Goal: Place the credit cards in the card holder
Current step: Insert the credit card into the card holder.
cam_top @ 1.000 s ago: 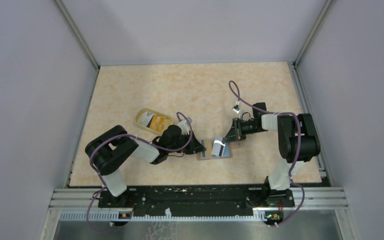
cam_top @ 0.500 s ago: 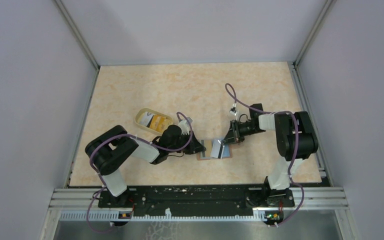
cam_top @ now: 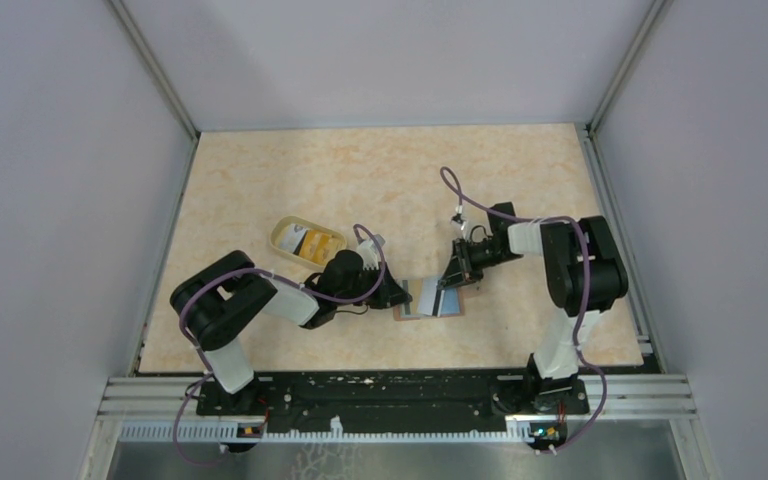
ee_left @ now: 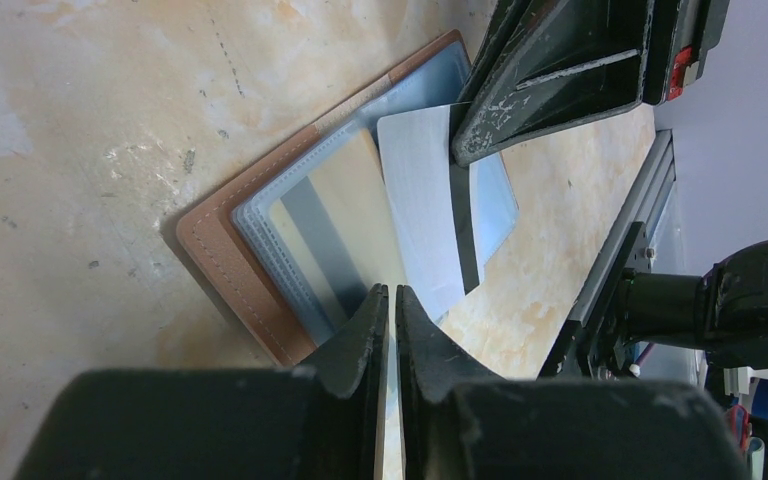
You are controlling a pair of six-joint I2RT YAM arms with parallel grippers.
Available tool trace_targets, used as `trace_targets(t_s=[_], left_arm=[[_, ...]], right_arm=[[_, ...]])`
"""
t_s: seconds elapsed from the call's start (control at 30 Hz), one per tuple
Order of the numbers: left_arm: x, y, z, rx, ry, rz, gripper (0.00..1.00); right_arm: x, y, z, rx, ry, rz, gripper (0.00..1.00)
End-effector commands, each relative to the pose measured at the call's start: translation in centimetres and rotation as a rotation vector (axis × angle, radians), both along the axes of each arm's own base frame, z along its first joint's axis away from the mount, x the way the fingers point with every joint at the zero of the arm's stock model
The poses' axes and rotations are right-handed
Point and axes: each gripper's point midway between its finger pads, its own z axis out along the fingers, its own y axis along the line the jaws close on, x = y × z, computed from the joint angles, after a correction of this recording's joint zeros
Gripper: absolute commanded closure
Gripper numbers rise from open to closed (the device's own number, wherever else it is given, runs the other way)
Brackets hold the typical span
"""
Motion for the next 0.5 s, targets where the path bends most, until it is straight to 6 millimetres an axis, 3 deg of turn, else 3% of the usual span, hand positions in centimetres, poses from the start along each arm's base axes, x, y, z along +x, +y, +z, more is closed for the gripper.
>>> trace_targets(t_s=[0.0, 0.47], left_arm=[[-0.35, 0.12, -0.68, 0.023, -0.001, -0.015, 0.88], [-0.38, 0.09, -0.64, 0.022, -0.005, -0.02, 0.88]], right_arm=[[1.04, -0.12, -0.51, -0.062, -0.034, 0.01, 1.0], [0.36, 0.28, -1.43, -0.124, -0.012, 0.07, 1.0]])
